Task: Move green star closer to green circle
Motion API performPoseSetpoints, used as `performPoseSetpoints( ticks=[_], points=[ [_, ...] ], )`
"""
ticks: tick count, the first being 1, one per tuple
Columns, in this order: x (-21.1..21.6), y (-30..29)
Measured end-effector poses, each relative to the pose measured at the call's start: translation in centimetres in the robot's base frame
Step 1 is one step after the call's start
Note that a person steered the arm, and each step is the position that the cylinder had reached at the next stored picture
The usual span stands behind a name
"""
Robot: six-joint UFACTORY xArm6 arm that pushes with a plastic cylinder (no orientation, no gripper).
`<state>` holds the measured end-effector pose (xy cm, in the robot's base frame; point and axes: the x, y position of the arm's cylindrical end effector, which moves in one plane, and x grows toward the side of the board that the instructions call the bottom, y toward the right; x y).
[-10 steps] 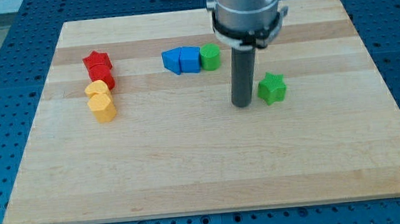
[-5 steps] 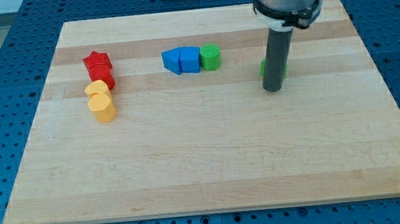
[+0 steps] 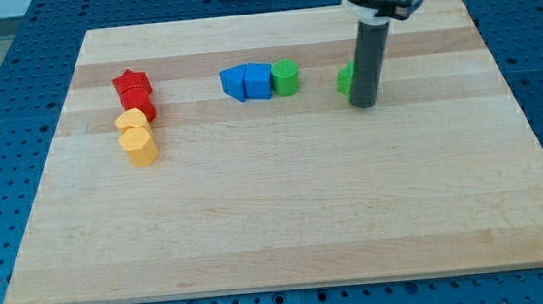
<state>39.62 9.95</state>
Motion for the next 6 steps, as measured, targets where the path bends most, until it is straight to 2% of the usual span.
performPoseSetpoints(
  ticks=[1,2,3,5,6],
  points=[
    [0.6,0.3],
    [0.9,4.2],
    [-1.3,5.5],
    [-2.0,-1.3],
    [-2.0,-2.0]
  ],
)
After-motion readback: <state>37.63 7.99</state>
